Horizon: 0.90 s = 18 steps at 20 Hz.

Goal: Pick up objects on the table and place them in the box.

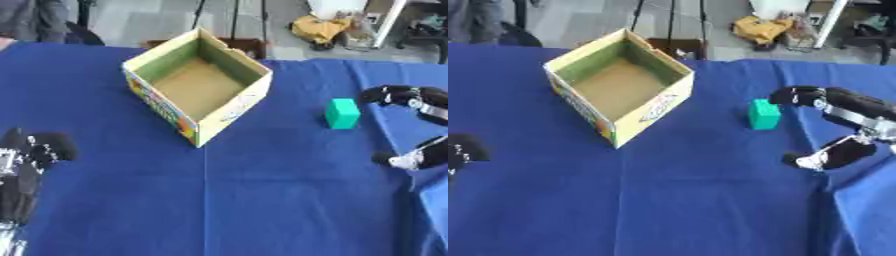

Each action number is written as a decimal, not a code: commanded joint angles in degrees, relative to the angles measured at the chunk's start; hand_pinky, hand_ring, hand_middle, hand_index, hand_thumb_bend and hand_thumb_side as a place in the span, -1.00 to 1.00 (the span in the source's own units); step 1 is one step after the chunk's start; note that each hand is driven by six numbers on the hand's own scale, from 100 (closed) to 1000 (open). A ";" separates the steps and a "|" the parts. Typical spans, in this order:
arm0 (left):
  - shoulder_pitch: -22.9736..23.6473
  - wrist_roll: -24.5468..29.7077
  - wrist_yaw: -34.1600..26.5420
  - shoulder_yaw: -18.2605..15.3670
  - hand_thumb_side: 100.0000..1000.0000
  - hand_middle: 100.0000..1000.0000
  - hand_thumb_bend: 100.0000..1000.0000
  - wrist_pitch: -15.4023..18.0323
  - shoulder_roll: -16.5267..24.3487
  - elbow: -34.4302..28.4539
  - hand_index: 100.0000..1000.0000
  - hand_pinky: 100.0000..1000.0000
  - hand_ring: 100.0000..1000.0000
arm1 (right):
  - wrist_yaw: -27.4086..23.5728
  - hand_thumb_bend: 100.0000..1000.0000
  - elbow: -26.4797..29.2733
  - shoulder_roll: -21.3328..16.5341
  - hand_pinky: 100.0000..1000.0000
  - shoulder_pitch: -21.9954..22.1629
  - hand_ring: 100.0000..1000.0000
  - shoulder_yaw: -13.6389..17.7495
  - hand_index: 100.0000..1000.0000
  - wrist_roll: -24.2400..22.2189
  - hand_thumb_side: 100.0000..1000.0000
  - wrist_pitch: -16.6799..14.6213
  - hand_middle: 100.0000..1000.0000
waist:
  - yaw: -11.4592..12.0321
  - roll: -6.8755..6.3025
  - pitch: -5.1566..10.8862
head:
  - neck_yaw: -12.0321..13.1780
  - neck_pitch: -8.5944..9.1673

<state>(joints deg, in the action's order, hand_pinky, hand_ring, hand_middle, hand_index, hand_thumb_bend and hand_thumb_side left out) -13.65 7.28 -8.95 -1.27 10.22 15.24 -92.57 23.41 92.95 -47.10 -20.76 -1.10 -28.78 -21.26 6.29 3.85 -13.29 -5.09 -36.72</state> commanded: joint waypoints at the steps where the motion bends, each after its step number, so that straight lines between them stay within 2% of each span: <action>1: -0.29 0.23 0.33 0.02 1.00 0.08 -0.32 -0.08 1.68 -0.54 0.26 0.17 0.14 | 2.04 -0.15 -2.36 -3.11 0.66 -2.11 0.86 0.20 0.90 0.41 -0.73 -0.91 0.85 | 0.31 0.05 1.13 | -0.47 0.46; 2: -0.27 0.26 0.34 0.04 1.00 0.08 -0.32 -0.09 1.72 -0.53 0.26 0.17 0.14 | 2.47 -0.16 -3.13 -3.21 0.66 -2.60 0.86 0.12 0.90 0.52 -0.76 -1.18 0.85 | 0.48 0.13 1.15 | -0.55 0.47; 3: -0.26 0.33 0.37 0.11 1.00 0.08 -0.32 -0.10 1.79 -0.51 0.26 0.17 0.14 | 3.05 -0.32 -4.23 -3.34 0.66 -3.40 0.86 0.05 0.90 0.48 -0.81 -1.36 0.85 | 0.81 0.28 1.17 | -0.70 0.50; 4: -0.25 0.39 0.42 0.17 1.00 0.08 -0.32 -0.12 1.86 -0.49 0.26 0.17 0.14 | 3.55 -0.19 -5.46 -3.36 0.66 -4.20 0.86 -0.05 0.90 0.37 -0.80 -1.63 0.85 | 1.08 0.40 1.21 | -0.83 0.52; 18: -0.31 0.96 0.64 0.80 1.00 0.08 -0.34 -0.05 2.71 -0.44 0.26 0.17 0.14 | 8.83 -0.31 -20.94 -1.16 0.66 -12.59 0.86 0.07 0.89 -0.82 -0.85 -4.06 0.84 | 3.90 1.63 1.36 | -2.42 0.62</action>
<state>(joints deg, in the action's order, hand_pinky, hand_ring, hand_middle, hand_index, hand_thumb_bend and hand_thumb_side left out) -13.57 8.00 -8.46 -0.54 10.07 16.39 -92.25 31.30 72.85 -46.90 -32.30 -1.80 -29.64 -25.01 10.26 5.65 -13.03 -7.25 -36.66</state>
